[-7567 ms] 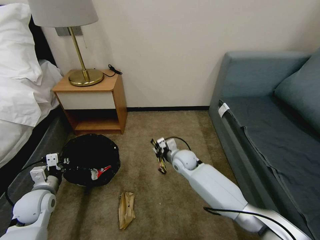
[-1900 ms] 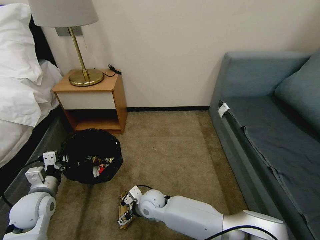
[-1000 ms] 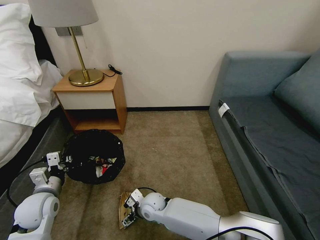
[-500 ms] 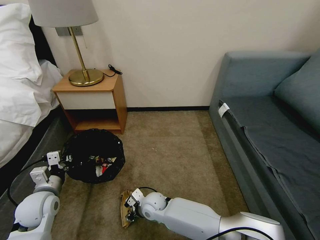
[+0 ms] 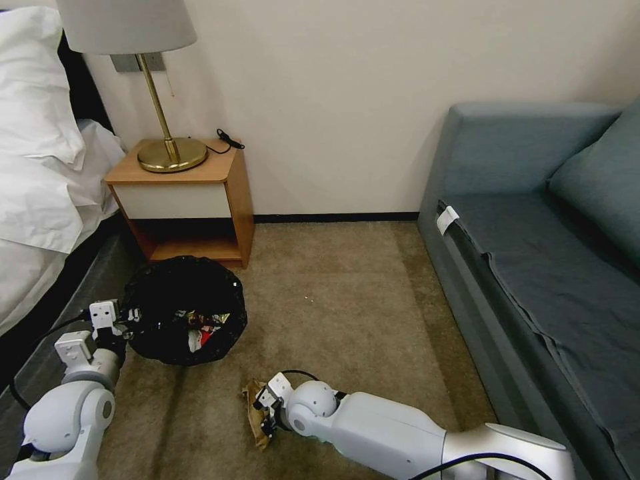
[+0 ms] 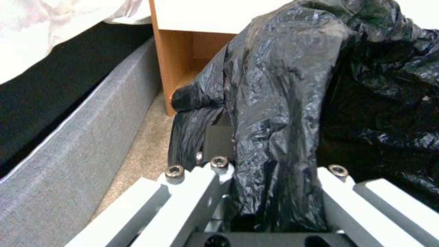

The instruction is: Pick up the trash bin, then pick up the garbage on the floor and place it into the trash bin.

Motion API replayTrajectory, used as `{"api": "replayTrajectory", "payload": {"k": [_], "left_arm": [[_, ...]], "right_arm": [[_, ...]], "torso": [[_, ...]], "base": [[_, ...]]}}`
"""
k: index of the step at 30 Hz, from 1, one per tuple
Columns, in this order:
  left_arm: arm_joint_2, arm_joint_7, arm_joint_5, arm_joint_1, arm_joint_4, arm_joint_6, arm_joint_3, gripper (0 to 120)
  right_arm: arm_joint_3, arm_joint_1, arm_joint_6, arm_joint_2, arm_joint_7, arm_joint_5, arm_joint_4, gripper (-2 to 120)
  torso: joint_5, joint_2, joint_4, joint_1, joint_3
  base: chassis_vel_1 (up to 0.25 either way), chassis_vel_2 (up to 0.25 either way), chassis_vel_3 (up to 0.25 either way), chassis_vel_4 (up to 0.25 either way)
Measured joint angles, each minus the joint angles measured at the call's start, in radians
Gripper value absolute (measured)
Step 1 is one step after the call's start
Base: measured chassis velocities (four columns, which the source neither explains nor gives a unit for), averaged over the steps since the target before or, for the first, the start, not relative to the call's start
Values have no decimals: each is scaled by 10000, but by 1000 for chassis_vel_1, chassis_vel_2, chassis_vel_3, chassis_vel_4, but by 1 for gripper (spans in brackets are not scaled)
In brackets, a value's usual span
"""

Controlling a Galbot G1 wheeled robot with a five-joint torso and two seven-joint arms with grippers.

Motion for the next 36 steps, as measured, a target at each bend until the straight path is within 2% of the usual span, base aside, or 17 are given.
{"api": "replayTrajectory", "payload": {"k": [21, 36], "left_arm": [[125, 71, -90, 93, -95, -12, -135, 4], [321, 94, -151, -111, 111, 14, 6, 4]], "right_arm": [[1107, -72, 163, -243, -269, -847, -766, 0], [2486, 833, 710, -227, -1203, -2723, -2703, 0]], "torso": [[3, 0, 1, 0, 0], [-1, 0, -1, 0, 1]], "base": [[0, 0, 0, 0], [0, 0, 0, 0]]}}
